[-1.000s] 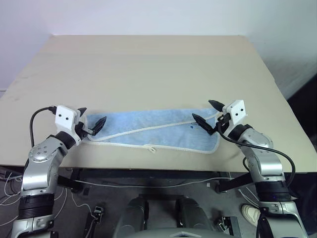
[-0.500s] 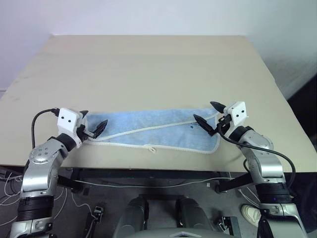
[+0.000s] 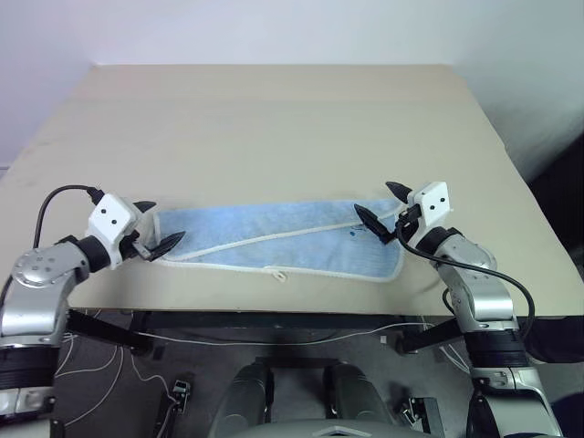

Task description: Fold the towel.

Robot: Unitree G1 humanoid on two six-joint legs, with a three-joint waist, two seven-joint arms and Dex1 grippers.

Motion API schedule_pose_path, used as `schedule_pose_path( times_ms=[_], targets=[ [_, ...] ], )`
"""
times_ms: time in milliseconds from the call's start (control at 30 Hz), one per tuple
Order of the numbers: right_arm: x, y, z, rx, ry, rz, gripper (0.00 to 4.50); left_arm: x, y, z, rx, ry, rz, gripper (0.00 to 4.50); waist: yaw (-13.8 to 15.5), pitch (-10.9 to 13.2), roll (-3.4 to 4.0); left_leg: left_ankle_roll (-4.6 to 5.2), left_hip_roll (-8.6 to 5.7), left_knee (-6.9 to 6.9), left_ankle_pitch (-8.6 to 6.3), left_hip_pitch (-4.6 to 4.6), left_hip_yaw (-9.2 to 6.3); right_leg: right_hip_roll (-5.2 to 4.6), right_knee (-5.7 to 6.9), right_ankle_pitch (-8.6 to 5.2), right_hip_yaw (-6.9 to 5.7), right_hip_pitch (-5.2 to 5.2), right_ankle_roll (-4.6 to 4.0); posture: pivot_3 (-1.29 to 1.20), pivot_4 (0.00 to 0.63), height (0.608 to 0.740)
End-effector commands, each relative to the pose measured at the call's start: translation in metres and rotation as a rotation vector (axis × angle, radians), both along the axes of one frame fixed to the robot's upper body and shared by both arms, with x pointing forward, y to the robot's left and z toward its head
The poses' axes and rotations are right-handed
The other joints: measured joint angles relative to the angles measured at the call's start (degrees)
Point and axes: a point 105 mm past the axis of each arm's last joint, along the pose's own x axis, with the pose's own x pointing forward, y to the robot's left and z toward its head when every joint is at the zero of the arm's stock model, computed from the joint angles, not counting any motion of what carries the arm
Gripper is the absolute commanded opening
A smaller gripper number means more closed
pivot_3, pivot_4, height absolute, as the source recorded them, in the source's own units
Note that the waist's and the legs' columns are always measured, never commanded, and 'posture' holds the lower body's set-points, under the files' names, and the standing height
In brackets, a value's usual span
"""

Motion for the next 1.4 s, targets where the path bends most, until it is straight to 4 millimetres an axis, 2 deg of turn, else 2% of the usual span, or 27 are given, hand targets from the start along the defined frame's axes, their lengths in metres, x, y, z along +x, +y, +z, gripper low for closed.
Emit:
schedule_pose_path(
  times_ms=[33,167,300,567,700,833,933,1100,1400],
  targets=[
    [-0.004,-0.001,0.013,0.001,-0.062,-0.012,4.47,-0.01,0.008,-0.001,0.159,0.074,-0.161,4.5,-0.1,0.0,0.0,0.0,-0.01,0.0,0.0,0.0,0.0,-0.01,-0.01,0.0,0.0,0.01,0.0,0.0,0.15,0.74],
    [-0.005,-0.003,0.009,0.001,-0.054,-0.033,4.47,-0.007,0.018,0.009,0.253,0.103,-0.249,4.5,-0.1,0.0,0.04,0.0,0.0,-0.03,0.0,0.0,0.0,0.0,-0.02,0.0,0.0,-0.01,0.0,0.0,0.15,0.74],
    [-0.007,-0.001,0.005,0.004,-0.047,-0.039,4.47,-0.012,0.016,0.004,0.355,0.172,-0.378,4.5,-0.2,0.0,0.03,0.03,-0.02,-0.02,-0.01,-0.01,0.04,0.05,-0.02,0.0,0.0,0.01,0.01,0.0,0.15,0.74],
    [-0.006,0.002,0.005,0.004,-0.043,-0.039,4.47,-0.009,0.002,-0.007,0.451,0.183,-0.503,4.5,-0.3,0.0,0.05,0.04,-0.01,-0.01,-0.01,-0.01,0.03,0.13,0.04,0.0,-0.01,-0.01,0.02,0.0,0.15,0.74],
    [-0.008,0.005,0.003,0.007,-0.037,-0.031,4.47,-0.003,-0.008,-0.007,0.464,0.145,-0.523,4.5,-0.3,0.0,0.05,0.04,-0.01,0.03,-0.01,-0.01,0.04,0.13,0.07,-0.01,-0.01,0.0,0.02,0.0,0.15,0.74],
    [-0.009,0.006,0.001,0.009,-0.033,-0.028,4.47,-0.003,-0.009,-0.014,0.503,0.136,-0.536,4.5,-0.3,0.0,0.04,0.05,-0.02,0.06,-0.01,-0.01,0.04,0.13,0.11,-0.01,-0.01,0.0,0.03,0.0,0.15,0.74],
    [-0.01,0.007,0.001,0.01,-0.032,-0.025,4.5,0.002,-0.01,-0.013,0.49,0.112,-0.516,3.95,-0.3,0.0,0.05,0.05,-0.02,0.08,-0.01,0.0,0.03,0.14,0.15,-0.02,-0.01,-0.01,0.04,0.0,0.15,0.74],
    [-0.01,0.006,0.001,0.01,-0.028,-0.023,4.5,-0.001,-0.011,-0.01,0.44,0.12,-0.516,2.31,-0.3,0.0,0.04,0.06,-0.03,0.11,-0.01,-0.01,0.03,0.14,0.19,-0.02,-0.01,0.0,0.05,0.0,0.15,0.74],
    [-0.009,0.009,-0.002,0.013,-0.021,-0.015,4.5,-0.013,-0.007,-0.009,0.39,0.172,-0.526,2.31,-0.4,0.0,0.04,0.06,-0.02,0.11,-0.01,0.0,0.03,0.14,0.22,-0.03,-0.01,-0.02,0.06,0.0,0.15,0.74]
  ],
)
